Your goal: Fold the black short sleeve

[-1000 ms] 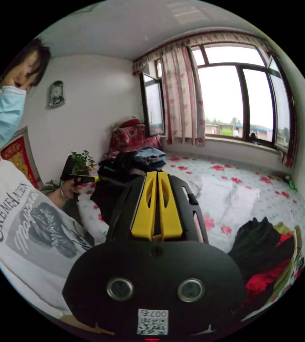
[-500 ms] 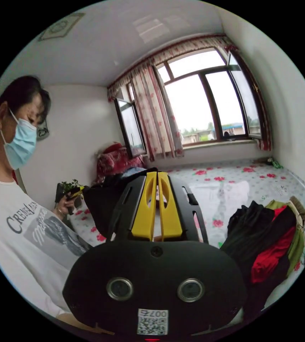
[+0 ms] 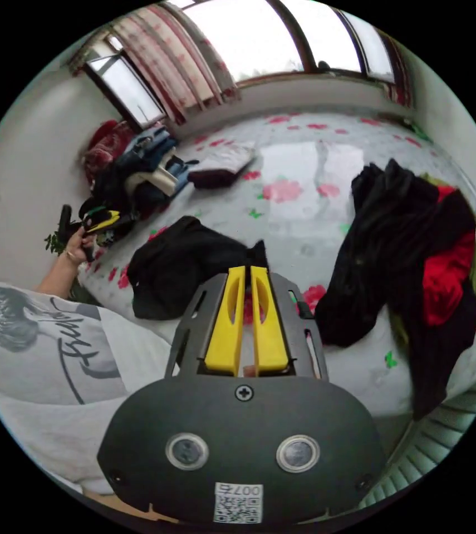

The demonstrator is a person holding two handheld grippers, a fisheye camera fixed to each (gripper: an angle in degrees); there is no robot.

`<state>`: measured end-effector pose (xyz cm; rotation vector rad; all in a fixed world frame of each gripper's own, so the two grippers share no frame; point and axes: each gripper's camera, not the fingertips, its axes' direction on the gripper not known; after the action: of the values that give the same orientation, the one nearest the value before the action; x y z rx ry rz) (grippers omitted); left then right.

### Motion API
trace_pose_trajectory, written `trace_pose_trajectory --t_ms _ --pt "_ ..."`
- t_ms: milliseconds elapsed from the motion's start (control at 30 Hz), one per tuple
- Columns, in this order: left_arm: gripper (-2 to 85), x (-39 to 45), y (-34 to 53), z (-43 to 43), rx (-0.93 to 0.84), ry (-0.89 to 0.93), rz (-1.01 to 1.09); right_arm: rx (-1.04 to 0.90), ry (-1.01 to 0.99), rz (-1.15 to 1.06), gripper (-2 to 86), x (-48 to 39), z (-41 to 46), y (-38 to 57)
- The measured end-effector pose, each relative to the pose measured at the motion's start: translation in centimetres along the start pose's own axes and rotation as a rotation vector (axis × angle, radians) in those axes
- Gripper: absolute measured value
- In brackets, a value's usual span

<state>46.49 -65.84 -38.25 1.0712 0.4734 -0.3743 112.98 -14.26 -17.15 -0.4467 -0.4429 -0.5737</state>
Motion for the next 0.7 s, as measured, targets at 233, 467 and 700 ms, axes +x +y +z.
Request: trace_pose_trajectory --t_ms 233,467,700 --pt "9.8 0.0 13.6 8.6 -0.222 -0.093 -0.073 -0.101 -0.023 0.090 4.6 3.1 4.3 -1.5" --pt "12.5 1.6 15.8 13.6 -0.346 -0.133 -0.093 -0.230 0.058 0.067 5.3 5.6 11.4 -7.9" --pt "0.0 3.7 13.6 11.9 -0.317 -0.198 -0.054 -0.252 0.006 0.071 0.3 6.0 12.3 -8.9"
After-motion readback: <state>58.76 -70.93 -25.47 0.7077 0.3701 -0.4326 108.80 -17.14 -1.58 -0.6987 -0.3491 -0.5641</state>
